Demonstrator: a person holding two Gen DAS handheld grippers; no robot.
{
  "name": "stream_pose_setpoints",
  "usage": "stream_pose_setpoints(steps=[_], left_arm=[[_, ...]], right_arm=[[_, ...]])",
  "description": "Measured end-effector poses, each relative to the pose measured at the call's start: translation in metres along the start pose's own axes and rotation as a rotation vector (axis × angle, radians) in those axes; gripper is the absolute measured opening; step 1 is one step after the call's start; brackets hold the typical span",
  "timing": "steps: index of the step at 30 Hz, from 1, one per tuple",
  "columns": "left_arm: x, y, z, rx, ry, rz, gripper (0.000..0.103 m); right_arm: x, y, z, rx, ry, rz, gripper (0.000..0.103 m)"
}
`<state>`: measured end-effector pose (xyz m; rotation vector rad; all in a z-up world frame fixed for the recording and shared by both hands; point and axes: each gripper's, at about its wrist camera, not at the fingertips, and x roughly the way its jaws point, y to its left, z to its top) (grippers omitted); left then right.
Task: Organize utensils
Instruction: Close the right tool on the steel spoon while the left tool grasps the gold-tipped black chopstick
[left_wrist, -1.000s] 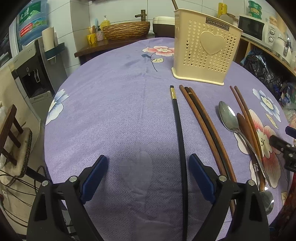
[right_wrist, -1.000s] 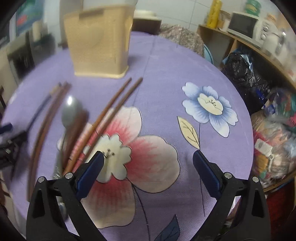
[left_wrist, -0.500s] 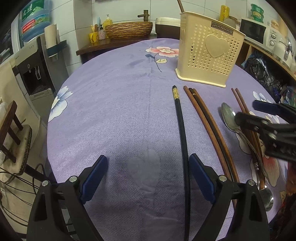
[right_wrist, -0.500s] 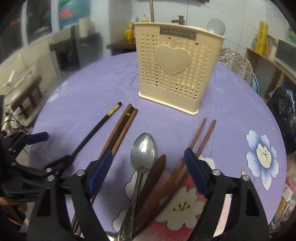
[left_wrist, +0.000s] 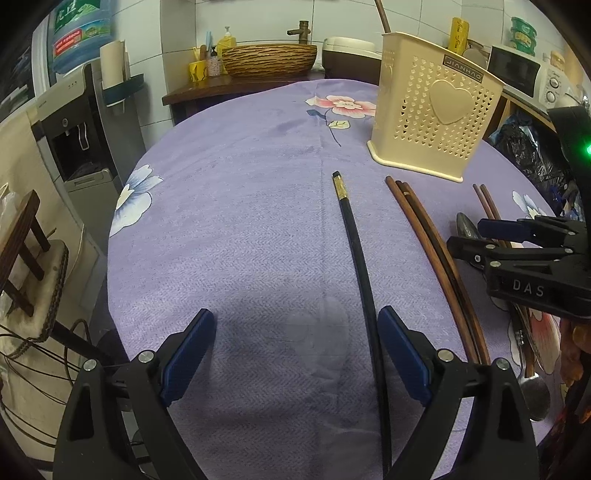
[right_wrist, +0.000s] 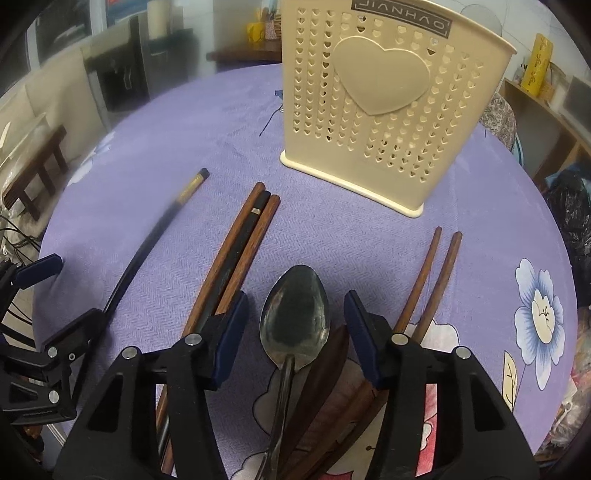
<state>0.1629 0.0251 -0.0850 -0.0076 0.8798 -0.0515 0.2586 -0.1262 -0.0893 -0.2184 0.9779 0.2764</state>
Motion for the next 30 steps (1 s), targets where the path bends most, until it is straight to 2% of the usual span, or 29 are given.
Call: stream_pose_setpoints(steps=[2,6,11,17,20,25,30], left_arm=[[0.000,-0.001,0.000,0.006,0.000,0.004,0.089],[0.002,-0.003,0.002,0.019,0.004,0.008,0.089],[0.007,-0.005,0.007,0.042,0.013,0.014,0.089],[0.018,-0.007,0.021,0.065,0.036,-0.010,0.086],[0.028,-0.011,0.035,0.093,0.049,-0.014,0.077],[0.049,-0.018,0.070,0.089,0.085,-0.050,0.054],[0.066,-0.034,0.091,0.131,0.099,-0.022,0.035]], right_arm=[[0.001,-0.002,0.001,0.002,0.003,0.011,0.052],[0.004,-0.006,0.005,0.010,0.006,0.044,0.039],[0.002,-0.010,0.007,0.008,-0.010,0.066,0.039],[-0.026,-0.025,0.013,0.060,-0.105,0.105,0.039],[-0.045,-0.030,0.012,0.081,-0.151,0.111,0.039],[-0.075,-0.035,0.009,0.098,-0.213,0.116,0.039],[-0.091,-0.037,0.003,0.096,-0.237,0.110,0.039]])
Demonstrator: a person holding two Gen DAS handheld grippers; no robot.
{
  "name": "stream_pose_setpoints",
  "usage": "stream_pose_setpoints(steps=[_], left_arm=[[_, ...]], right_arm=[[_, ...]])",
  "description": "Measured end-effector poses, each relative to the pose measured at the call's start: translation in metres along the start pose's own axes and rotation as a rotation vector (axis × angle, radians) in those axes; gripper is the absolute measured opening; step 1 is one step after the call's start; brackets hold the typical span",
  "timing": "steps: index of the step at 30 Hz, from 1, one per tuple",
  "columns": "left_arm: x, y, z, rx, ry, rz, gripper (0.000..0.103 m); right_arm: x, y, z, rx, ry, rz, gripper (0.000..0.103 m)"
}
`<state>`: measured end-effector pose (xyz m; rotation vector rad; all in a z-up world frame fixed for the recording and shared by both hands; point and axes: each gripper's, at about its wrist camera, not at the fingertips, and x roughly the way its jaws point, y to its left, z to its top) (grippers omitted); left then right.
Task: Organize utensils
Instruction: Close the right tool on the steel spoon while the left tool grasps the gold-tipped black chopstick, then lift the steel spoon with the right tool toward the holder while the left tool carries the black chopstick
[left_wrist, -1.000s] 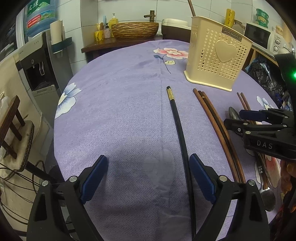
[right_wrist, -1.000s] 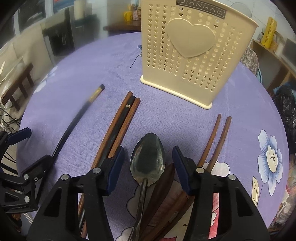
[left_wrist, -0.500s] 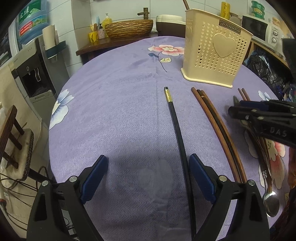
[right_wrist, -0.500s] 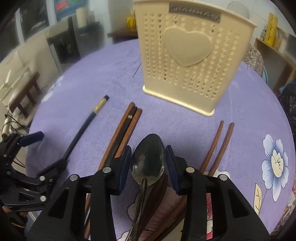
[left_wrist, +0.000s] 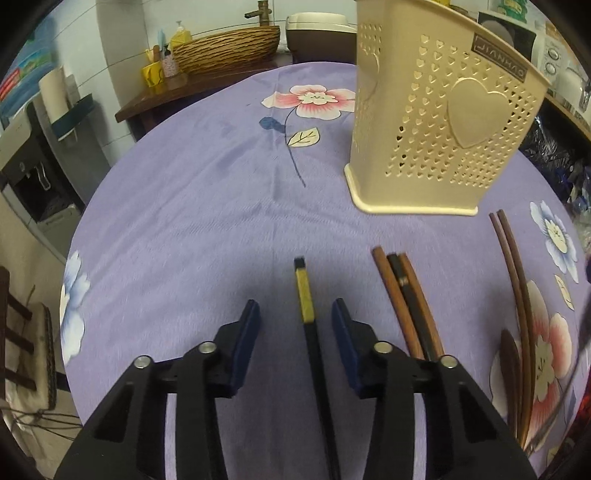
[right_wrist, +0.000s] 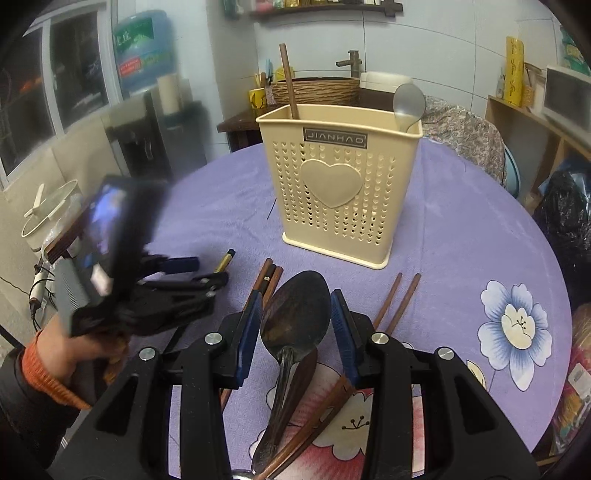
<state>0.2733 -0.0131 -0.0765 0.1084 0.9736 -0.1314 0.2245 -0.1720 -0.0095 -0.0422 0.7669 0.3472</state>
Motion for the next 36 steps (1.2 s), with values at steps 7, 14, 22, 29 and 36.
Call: stream_pose_setpoints(steps=[7,14,22,29,36], left_arm=[[0.004,-0.005,0.011,-0.003,0.009,-0.003,0.009],[-0.017,0.002,0.007,-0.064,-0.053,-0.079,0.009],[-0.116,0.010,0.010,-0.062,-0.295,-0.171,0.008],[-0.174,0.017,0.013,-0.064,-0.462,-0.182,0.008],[-0.172,0.015,0.019,-0.074,-0.478,-0.180,0.008]], right_arm=[[-0.007,-0.001,-0.003,0.002,-0.016,0.011,0.039],[-0.014,-0.001,-0.004,-0.002,-0.038,0.017,0.039],[-0.039,-0.003,-0.003,-0.010,-0.095,0.023,0.039],[-0.051,-0.004,0.003,-0.012,-0.132,0.030,0.037],[-0.049,-0.004,0.007,-0.017,-0.138,0.021,0.036]])
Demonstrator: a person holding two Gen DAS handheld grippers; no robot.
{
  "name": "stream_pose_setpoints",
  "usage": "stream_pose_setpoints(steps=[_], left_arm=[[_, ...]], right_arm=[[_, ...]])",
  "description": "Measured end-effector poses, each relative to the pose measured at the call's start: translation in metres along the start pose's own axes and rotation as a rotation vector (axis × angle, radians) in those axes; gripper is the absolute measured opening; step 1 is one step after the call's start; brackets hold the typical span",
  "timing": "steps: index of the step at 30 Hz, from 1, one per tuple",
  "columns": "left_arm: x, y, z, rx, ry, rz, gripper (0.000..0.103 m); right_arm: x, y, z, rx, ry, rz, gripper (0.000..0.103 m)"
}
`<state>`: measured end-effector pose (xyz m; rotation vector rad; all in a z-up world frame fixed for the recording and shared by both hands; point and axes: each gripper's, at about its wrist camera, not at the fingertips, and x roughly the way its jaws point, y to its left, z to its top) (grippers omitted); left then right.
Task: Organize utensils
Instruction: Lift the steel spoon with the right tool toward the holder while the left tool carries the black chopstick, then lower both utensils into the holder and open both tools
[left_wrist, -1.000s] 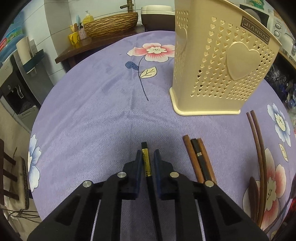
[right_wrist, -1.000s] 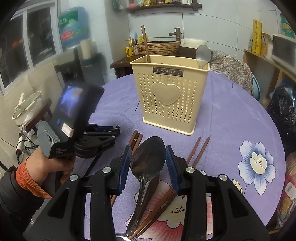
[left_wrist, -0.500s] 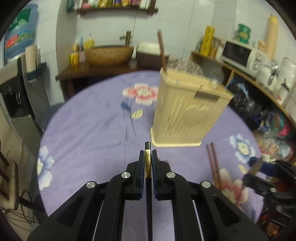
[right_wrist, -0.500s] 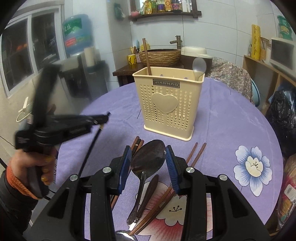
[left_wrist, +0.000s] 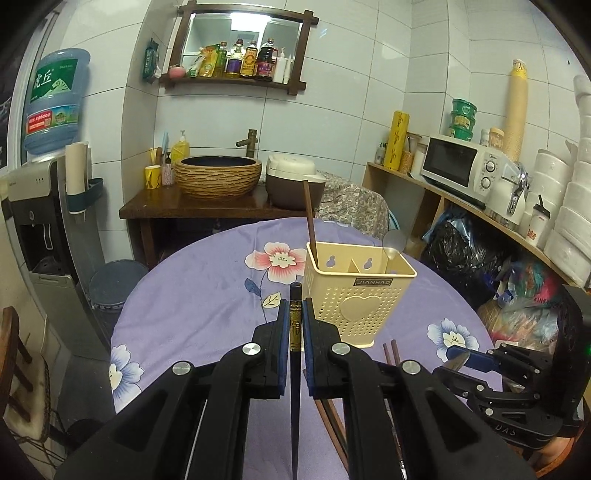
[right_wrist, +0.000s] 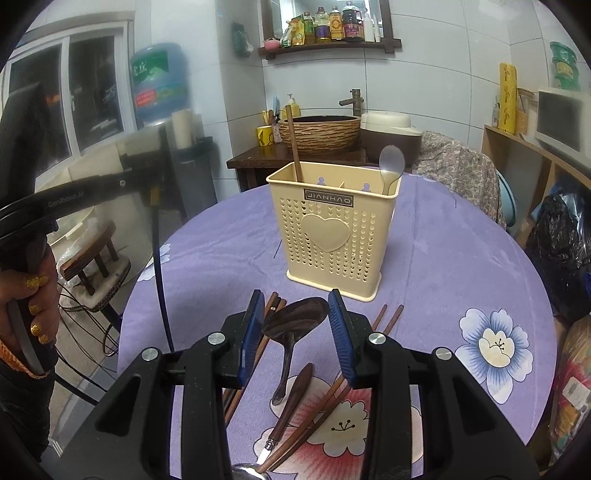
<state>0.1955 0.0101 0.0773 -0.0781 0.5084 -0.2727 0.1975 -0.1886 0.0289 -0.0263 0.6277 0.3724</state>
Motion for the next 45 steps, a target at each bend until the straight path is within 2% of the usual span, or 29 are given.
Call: stream_pose_setpoints(steps=[7,13,18,23,28,33,38,45], left_arm=[[-0.008,-0.002,0.007,0.007,-0.026,-0.013,0.008],[-0.016,-0.008,0.033,0.026,-0.069,-0.036,0.008],[-0.025,-0.017,0.083,0.025,-0.124,-0.083,0.008],[-0.033,-0.029,0.135,0.006,-0.203,-0.109,0.008],[-0.019,-0.042,0.166,-0.006,-0.267,-0.082,0.008],[0.026,-0.048,0.155,-0.003,-0.238,-0.014,0.008],[0.063,-0.043,0.122,0.013,-0.158,0.013,0.008],[0.091,-0.031,0.087,0.010,-0.065,0.029,0.008]], right_arm=[[-0.002,0.001,0.002,-0.014,-0.011,-0.010,0.036],[-0.008,0.000,0.017,-0.041,-0.036,-0.013,0.036],[-0.024,-0.004,0.062,-0.075,-0.118,-0.036,0.036],[-0.041,-0.013,0.124,-0.088,-0.227,-0.091,0.036],[-0.035,-0.026,0.167,-0.054,-0.299,-0.157,0.036],[0.003,-0.038,0.165,-0.042,-0.260,-0.216,0.036],[0.042,-0.049,0.135,-0.028,-0.187,-0.221,0.036],[0.069,-0.052,0.103,-0.023,-0.130,-0.223,0.036]])
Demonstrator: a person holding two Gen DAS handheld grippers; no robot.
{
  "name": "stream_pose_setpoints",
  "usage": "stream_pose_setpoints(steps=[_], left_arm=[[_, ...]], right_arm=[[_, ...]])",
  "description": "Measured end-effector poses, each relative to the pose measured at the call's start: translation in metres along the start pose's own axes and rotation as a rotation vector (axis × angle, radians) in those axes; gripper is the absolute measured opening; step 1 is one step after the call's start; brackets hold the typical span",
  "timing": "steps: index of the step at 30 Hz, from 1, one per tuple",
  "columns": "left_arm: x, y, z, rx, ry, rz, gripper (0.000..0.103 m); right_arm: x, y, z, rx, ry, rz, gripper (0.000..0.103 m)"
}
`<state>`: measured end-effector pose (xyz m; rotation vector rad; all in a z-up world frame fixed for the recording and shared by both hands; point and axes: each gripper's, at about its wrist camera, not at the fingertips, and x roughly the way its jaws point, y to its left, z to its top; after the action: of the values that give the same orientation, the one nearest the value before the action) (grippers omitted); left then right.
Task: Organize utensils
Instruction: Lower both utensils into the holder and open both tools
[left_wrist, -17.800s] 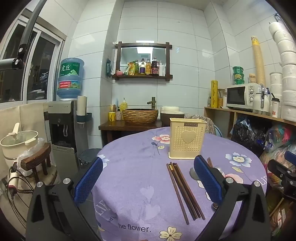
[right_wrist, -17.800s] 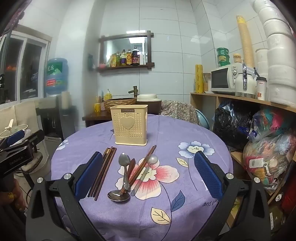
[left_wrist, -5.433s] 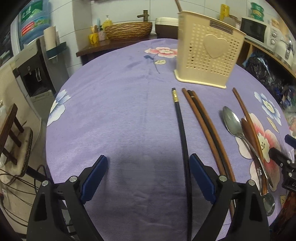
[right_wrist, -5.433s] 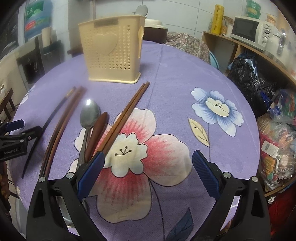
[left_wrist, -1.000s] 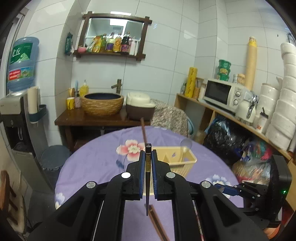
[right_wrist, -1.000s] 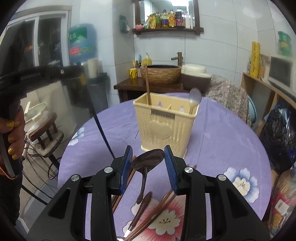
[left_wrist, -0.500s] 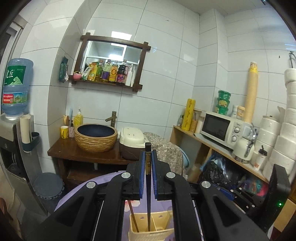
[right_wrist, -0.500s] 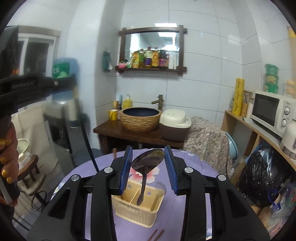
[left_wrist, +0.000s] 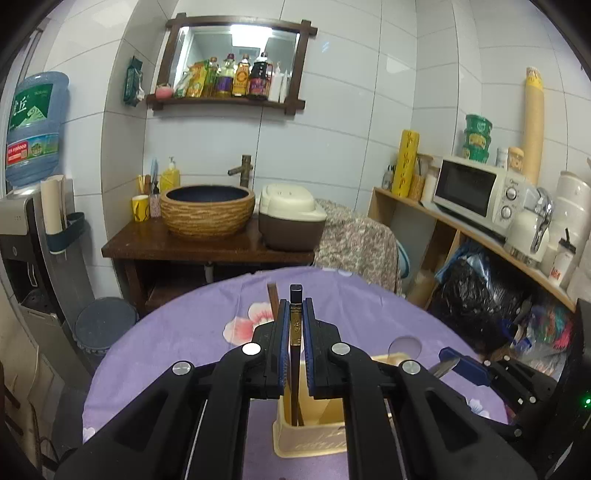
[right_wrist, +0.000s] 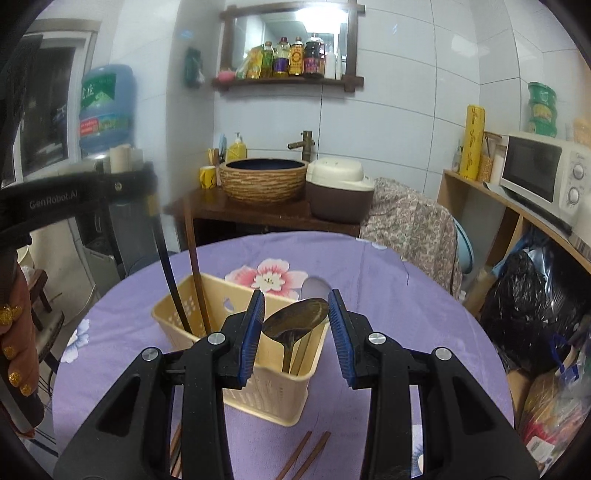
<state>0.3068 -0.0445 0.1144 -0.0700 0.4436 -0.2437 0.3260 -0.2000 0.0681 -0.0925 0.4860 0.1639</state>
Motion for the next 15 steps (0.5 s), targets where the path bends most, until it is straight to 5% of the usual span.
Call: stream_pose_setpoints(steps=[11,12,13,15], left_arm=[[0.007,0.003,-0.017,0.014,0.030,0.016,0.012],[0.005,0.005,-0.017,0.003,0.031,0.006,0.023],[0.004,0.005,-0.018,-0.003,0.030,0.003,0.045],[-0.008,0.008,-0.023,-0.015,-0.011,0.008,0.067]], right_arm=[[0.009,0.004,-0.018,-0.014,0.000,-0.023,0.041],[0.007,0.004,-0.020,-0.012,-0.012,-0.025,0.050],[0.003,0.004,-0.020,-0.010,-0.023,-0.036,0.064],[-0.005,0.003,-0.023,-0.001,-0.058,-0.042,0.071]])
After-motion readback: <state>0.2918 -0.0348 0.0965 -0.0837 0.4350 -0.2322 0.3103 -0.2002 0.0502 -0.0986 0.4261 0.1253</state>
